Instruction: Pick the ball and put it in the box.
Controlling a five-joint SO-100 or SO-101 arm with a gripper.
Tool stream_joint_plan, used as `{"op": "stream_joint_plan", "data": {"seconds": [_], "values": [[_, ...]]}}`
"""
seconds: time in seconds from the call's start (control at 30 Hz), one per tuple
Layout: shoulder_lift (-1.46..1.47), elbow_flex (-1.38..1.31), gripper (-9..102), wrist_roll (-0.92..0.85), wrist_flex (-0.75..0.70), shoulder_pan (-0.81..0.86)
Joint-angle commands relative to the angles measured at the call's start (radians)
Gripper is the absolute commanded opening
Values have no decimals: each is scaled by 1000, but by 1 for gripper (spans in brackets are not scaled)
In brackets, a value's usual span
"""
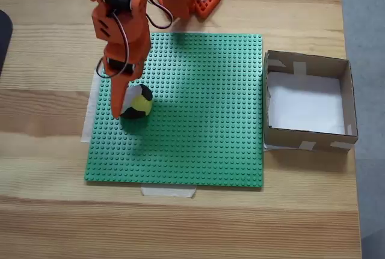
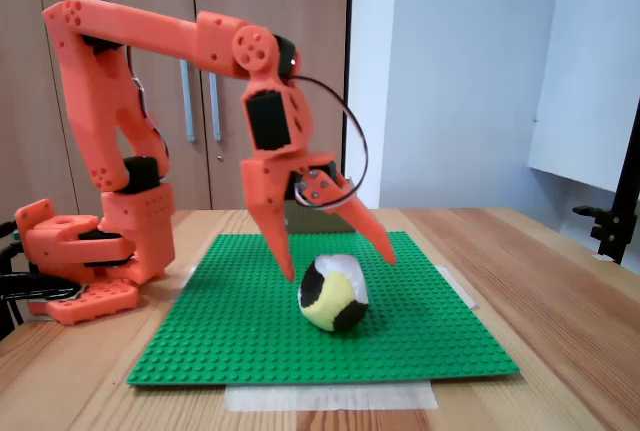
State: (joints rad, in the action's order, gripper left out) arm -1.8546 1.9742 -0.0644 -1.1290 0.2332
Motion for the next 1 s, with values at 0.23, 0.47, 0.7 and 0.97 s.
{"op": "stream_joint_plan", "data": {"seconds": [0.23, 0.47, 0.7, 0.97], "values": [[48, -12, 52, 6, 92, 2], [48, 64, 42, -14, 184, 8], [41, 87, 31, -38, 222, 8], [26, 87, 20, -80, 235, 6]]}}
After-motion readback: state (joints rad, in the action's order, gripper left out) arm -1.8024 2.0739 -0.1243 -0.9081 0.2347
